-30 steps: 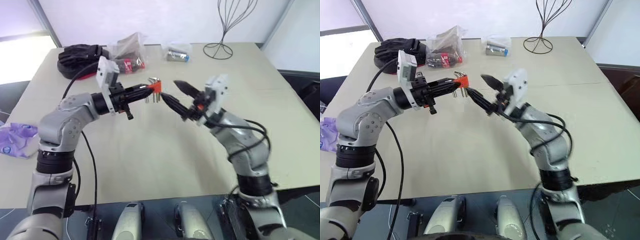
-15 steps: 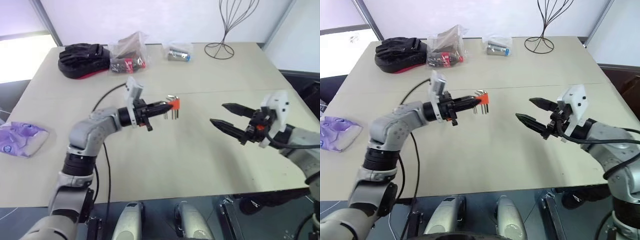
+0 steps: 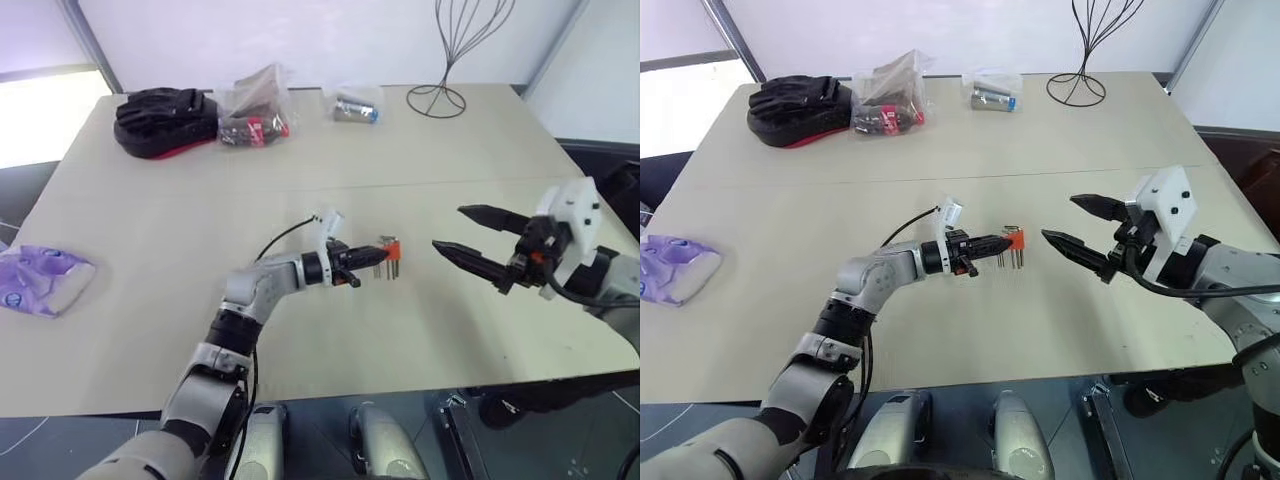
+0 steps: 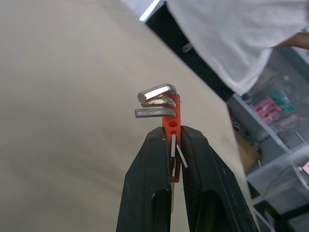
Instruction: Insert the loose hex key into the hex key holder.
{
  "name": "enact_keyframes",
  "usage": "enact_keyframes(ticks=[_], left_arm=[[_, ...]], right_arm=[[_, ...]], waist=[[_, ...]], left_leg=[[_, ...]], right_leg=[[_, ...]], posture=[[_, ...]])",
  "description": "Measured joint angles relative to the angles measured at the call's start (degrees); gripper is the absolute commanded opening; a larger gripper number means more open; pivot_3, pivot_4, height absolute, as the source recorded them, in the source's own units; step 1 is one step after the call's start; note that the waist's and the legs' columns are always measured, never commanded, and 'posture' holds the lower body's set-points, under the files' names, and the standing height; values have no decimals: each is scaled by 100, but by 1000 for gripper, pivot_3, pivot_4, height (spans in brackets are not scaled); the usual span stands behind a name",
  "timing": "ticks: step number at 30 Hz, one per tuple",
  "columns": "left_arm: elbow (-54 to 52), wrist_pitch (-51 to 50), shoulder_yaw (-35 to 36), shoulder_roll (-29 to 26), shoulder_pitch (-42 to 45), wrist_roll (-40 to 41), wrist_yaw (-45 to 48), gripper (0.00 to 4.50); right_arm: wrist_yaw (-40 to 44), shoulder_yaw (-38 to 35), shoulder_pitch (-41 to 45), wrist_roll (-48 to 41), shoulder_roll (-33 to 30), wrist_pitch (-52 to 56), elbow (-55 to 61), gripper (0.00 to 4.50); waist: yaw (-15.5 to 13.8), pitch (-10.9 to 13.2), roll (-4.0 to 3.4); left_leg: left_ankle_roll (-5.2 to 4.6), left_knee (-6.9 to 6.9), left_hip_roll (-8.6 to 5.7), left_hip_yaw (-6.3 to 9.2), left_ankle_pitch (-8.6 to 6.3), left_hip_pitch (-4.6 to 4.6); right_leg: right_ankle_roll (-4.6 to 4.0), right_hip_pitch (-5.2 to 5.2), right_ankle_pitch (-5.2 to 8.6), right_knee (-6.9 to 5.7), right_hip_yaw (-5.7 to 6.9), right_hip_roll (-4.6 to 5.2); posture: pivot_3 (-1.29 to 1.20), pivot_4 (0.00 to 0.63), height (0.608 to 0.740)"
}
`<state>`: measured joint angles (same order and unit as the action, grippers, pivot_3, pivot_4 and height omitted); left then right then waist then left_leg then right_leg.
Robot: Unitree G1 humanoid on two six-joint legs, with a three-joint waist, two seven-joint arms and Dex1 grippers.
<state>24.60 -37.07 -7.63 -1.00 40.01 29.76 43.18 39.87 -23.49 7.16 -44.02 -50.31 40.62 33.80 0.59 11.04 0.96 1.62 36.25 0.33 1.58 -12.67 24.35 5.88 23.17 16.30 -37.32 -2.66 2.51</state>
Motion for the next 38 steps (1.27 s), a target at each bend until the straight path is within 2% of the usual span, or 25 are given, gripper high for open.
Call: enact_keyframes(ticks=[2,3,5,10,11,17,22,26,29,31,38], left_arm=[[206,84,5,28,70,-112,-14,0],[287,146,19,39,94,-150,-23,876],[435,175,52,51,126,-252,-109,1646],[501,156,146,69,142,-309,-137,4238],[476,157,168,68,145,-309,-136,4380],[388,263,499,-311,152,-393,-376,4380],[119,1000,475,-909,179,-887,-274,4380],[-365,1496,227,-1588,241,-1240,361,4380],[-1008,1772,-22,-2141,135,-1319,1104,4380],[-1390,1746,-36,-2447,-16,-1273,1453,4380],[-2984,596,295,-3527,-476,-344,2170,4380]], right_arm=[[-41,3,1,9,9,-7,4,3554],[-56,6,1,23,11,-14,4,3612],[-76,16,3,62,16,-55,4,3612],[-90,82,8,166,23,-181,-20,3612],[-90,95,9,179,23,-197,-26,3612],[-14,274,16,282,22,-234,-105,3612],[194,444,147,351,-14,-279,-308,3612],[632,684,191,496,-290,-336,-559,3612],[1014,880,151,826,-776,-400,-840,3612],[1123,925,145,1029,-914,-448,-1063,3612],[1645,1010,77,1527,-1259,-789,-1435,3612]], waist=[[-1,0,0],[-1,0,0],[-4,0,0],[-5,-2,0],[-4,-3,-1],[30,-3,-1],[-3,-3,-1],[-25,-3,-2],[-12,-3,-2],[2,-3,-3],[17,-1,-5]], left_leg=[[0,0,0,0,0,0],[0,0,0,0,0,0],[0,0,0,2,0,0],[0,5,0,4,0,-5],[0,6,0,4,0,-10],[0,2,6,5,0,-47],[0,0,2,5,0,-39],[0,-1,-2,3,0,-31],[0,-2,3,-1,0,-30],[0,-3,8,0,-1,-31],[-1,-2,19,1,-1,-32]], right_leg=[[0,0,0,0,0,0],[0,0,0,0,0,0],[1,0,-1,0,0,1],[4,-9,-2,-1,0,1],[4,-14,-3,-1,0,1],[3,-38,-3,-4,-9,-8],[4,-36,-3,0,-9,3],[4,-34,-3,6,-3,10],[4,-35,-3,11,-3,13],[3,-34,-3,10,-3,13],[3,-31,-2,6,-3,4]], posture=[[0,150,740],[0,150,740],[0,150,740],[0,150,740],[0,150,740],[0,150,740],[0,150,740],[0,150,740],[0,150,740],[0,150,740],[0,150,740]])
